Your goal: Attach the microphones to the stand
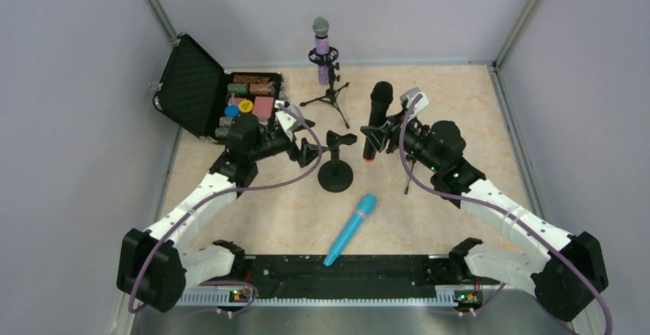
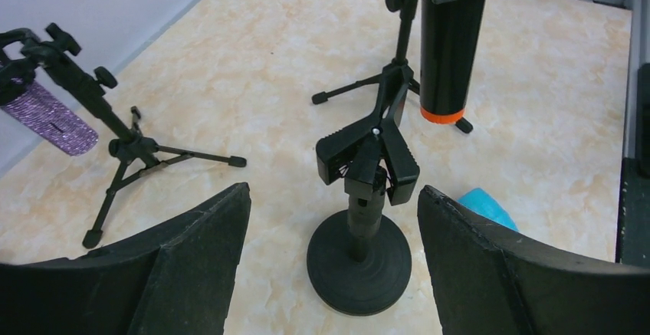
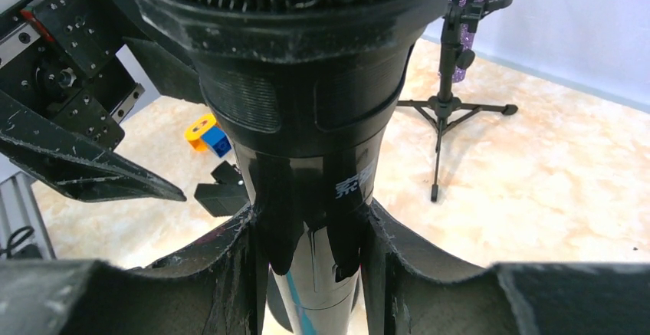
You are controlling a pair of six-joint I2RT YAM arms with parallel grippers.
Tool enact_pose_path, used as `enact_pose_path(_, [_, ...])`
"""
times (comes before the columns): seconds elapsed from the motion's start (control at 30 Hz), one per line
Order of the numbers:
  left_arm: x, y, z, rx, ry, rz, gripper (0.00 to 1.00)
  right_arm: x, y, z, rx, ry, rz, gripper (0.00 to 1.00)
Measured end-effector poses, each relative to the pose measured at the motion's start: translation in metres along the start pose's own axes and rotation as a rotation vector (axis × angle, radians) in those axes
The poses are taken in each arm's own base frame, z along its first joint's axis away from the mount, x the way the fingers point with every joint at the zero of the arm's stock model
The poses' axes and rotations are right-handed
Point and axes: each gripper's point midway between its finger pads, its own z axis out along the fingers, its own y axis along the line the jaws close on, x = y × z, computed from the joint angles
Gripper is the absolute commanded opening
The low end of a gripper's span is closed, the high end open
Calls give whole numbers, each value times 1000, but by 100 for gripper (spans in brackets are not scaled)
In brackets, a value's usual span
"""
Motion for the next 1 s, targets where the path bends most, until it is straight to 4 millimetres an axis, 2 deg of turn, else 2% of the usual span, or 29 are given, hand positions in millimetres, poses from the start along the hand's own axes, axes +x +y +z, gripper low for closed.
enact_pose_path(0.23, [16, -7, 4, 91, 29, 38, 88, 9, -3, -2, -9, -11, -82, 0])
enact_pose_path(0.53, [8, -10, 10, 161, -4, 89, 89, 1, 12, -2, -116, -92, -200, 0])
enact_pose_path(0.6, [4, -9, 13, 178, -11, 92, 98, -1, 14, -3, -130, -110, -224, 0])
enact_pose_path(0.63, [2, -8, 15, 186, -15, 97, 99, -3, 14, -3, -133, -119, -233, 0])
enact_pose_path(1.0, [2, -12, 27, 286, -27, 103, 98, -6, 15, -2, -158, -121, -208, 0])
